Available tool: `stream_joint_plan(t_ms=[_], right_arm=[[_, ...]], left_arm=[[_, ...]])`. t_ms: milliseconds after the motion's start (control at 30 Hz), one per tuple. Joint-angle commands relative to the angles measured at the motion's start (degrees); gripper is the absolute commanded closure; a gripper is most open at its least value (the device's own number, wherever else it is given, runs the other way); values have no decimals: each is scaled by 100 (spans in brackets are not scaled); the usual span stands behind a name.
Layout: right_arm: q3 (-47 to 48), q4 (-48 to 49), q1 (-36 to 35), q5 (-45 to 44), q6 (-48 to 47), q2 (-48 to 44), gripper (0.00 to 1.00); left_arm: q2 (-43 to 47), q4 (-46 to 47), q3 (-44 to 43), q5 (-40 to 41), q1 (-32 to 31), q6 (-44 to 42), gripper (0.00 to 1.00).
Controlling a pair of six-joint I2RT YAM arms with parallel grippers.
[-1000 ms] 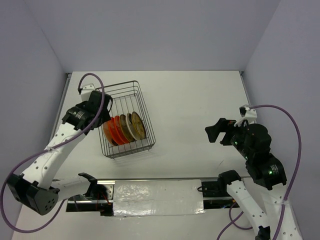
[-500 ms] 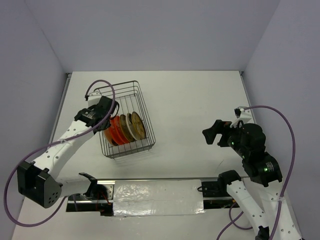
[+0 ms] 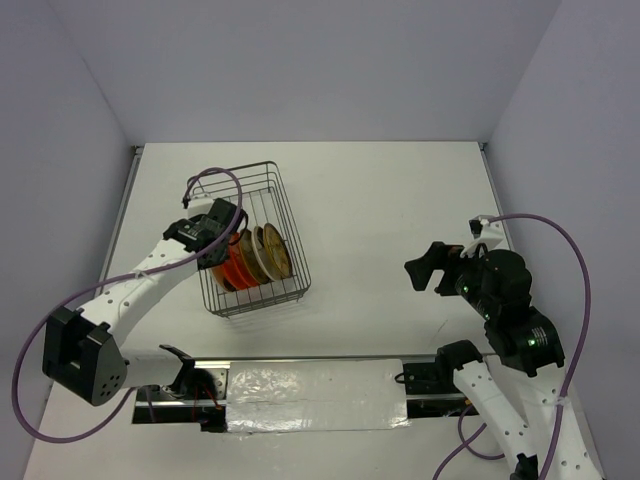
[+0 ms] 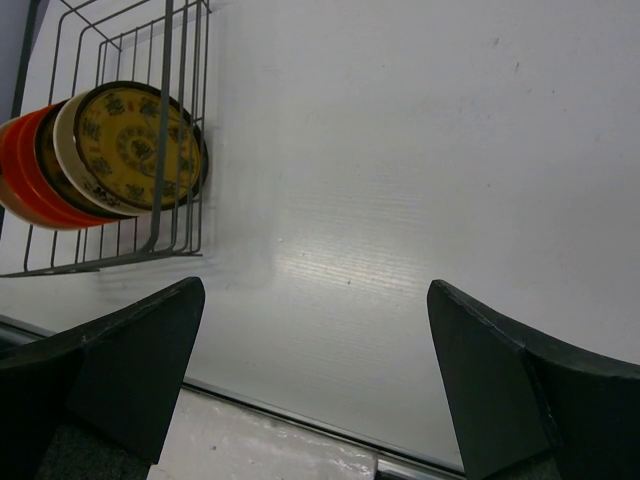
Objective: Unload the plates from the dish rack
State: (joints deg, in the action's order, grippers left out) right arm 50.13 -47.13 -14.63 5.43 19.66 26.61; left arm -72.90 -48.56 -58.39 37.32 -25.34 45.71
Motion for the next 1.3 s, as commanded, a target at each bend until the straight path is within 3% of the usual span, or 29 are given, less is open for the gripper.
stream_joint_plan(t_ms=[0,167,433,633,833,900,933,1033,1067,1100,1200,1267], right_arm=[[-21,266,13,90,-24,-86,0],[-3,257,13,72,-32,-86,0],[-47,407,13,204,-15,-16,0],[23,644,13,573,99,116,0],[181,1223,13,1150,292,423,0],[146,1977,13,1721,573,694,0],[68,2711,13,2455,966,801,0],[-283,4225,-267,3357,1898,1258,0],[-328,5057,-451,3394,2267,1381,0],[-241,5265,-905,3246,2314,1678,0],[293,5110,-1776,2254,2156,2450,0],[497,5056,-2069,1780,2147,2874,0]], left_arm=[[-22,-14,-6,21,-23,175,75],[74,-75,-93,3,-41,236,100],[496,-864,-1015,415,-129,316,100],[295,-2050,-2709,1153,-129,87,100],[337,-2800,-3713,1489,-120,26,100],[548,-2213,-3697,1034,-120,-404,100],[862,-1445,-3523,283,-120,-823,100],[1819,192,-2464,-1634,-129,-1441,100],[2058,737,-2119,-2214,-120,-1442,100],[2261,1760,-1784,-3273,-129,-1364,100],[2711,3267,-667,-4684,-129,-846,100],[2729,3790,-113,-5171,-137,-487,100]])
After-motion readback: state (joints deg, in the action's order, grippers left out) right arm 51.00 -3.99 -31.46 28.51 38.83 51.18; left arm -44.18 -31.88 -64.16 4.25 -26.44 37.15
